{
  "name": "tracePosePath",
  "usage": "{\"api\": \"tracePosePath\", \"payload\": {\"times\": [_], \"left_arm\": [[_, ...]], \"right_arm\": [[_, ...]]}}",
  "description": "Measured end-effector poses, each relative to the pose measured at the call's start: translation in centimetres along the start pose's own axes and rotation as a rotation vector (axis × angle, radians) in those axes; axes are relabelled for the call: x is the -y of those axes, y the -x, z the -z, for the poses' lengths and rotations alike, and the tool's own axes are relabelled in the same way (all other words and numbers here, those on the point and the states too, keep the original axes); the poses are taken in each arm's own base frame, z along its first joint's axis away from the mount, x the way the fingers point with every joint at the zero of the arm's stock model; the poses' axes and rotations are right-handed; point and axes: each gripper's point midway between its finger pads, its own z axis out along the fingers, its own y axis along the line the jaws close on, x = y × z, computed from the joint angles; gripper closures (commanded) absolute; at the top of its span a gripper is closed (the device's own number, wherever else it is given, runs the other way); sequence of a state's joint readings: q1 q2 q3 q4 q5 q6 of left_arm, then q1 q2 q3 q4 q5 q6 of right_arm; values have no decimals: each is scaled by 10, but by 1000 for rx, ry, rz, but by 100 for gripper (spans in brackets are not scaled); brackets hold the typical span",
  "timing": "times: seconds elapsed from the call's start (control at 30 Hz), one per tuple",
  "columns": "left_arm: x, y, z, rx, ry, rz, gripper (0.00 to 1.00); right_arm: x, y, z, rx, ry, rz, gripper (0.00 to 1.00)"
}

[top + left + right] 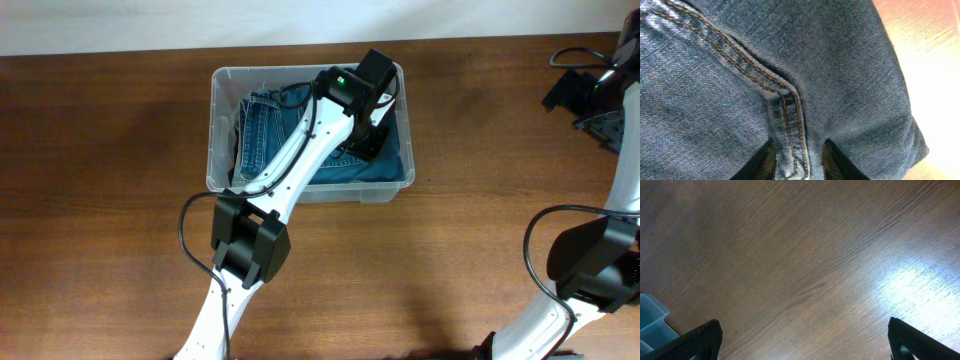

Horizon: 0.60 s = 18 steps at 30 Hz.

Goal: Pack container
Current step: 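Press the dark-blue jeans down toward the container's right side with the left gripper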

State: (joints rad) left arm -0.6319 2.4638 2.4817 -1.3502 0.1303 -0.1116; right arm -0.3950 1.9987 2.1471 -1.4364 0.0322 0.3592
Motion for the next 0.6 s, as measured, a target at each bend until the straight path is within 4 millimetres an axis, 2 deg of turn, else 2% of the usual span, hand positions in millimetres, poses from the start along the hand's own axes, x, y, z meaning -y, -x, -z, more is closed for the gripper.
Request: {"api": "tracePosePath", "payload": {"times": [0.07, 0.23, 0.37, 0.6], "left_arm": [[0, 0, 0, 1, 3, 0, 74], [-1, 1, -11, 6, 5, 1, 93], [-2, 1, -21, 7, 5, 4, 95], [-3, 0, -22, 9, 7, 5, 95]], "right_arm": [[0, 0, 0, 0, 0, 0, 2], [0, 0, 0, 0, 0, 0, 2], [0, 0, 0, 0, 0, 0, 1], [0, 0, 0, 0, 0, 0, 2]]}}
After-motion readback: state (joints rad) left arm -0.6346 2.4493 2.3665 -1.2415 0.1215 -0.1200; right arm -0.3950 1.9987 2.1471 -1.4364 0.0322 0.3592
